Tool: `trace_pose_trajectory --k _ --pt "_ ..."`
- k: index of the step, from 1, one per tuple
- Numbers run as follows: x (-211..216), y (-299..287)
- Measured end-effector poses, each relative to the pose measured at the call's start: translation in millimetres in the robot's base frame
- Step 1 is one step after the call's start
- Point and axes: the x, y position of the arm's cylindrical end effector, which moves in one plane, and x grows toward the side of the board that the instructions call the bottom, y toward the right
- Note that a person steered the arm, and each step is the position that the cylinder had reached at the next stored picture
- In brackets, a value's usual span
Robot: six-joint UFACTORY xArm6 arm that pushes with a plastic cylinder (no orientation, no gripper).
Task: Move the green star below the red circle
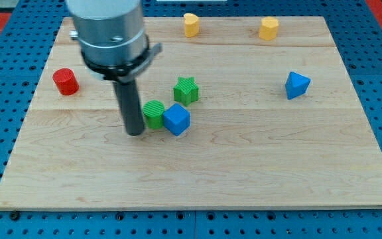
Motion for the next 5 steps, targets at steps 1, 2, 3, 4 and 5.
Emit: trace_pose_trajectory --k 1,2,3,4,5 --pt "-42.3 3.1" --pt "-64.4 66.5" --pt "-117.8 43.5" --pt "-127.7 101.0" --pt "-114.8 132.7"
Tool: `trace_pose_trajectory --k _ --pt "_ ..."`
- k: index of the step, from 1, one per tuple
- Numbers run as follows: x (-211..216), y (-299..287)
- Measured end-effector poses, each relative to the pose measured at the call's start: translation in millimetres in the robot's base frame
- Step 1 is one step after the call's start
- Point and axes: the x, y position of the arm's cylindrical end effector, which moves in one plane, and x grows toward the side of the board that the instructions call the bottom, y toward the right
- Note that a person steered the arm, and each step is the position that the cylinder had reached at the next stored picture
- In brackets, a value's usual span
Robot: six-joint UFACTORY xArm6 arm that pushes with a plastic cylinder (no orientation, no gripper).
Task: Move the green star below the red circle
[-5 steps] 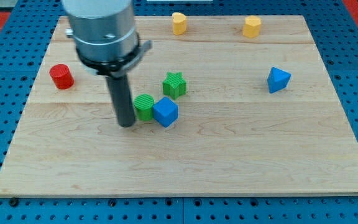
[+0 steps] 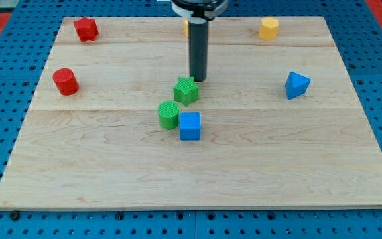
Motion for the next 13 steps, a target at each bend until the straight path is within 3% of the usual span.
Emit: trace_pose_trajectory --k 1,2,4,5,6,7,8,9,11,12,13 --pt "14.3 -31.0" --pt "51.1 -110.3" --pt "44.8 -82.1" --pt "82.2 -95.4" --pt "110.5 -164.4" --pt "129.9 -166.5" --pt "105.3 -159.7" --pt "118.7 -117.7" --pt "187.6 -97.7" --pt "187.3 -32.8" --pt "244.6 -14.7"
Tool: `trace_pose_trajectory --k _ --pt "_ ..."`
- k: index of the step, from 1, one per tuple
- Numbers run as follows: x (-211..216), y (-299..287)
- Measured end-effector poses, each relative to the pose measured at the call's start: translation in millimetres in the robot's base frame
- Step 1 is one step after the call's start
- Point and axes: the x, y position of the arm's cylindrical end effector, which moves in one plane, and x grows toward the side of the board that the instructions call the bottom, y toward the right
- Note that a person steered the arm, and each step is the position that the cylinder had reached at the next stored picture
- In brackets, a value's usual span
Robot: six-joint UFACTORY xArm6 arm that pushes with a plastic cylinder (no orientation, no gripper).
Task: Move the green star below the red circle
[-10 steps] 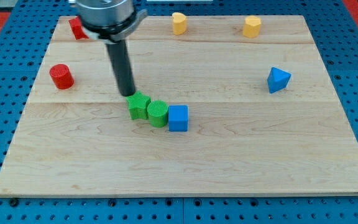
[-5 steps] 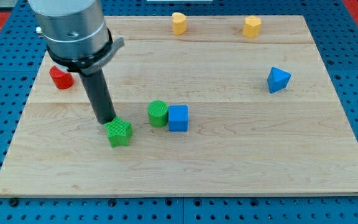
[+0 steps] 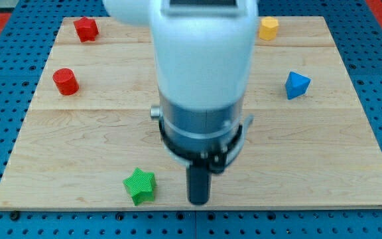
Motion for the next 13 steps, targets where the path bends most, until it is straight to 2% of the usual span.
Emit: trace_pose_trajectory --k 2,3,4,5,7,9,13 --pt "-33.1 -116.5" --pt "-47.4 -111.3" --pt "-5.6 -98.2" --pt "-2.9 -148.4" --pt "-53.9 -207.2" --pt "-92.1 -108.8" --pt "-112.8 -106.3"
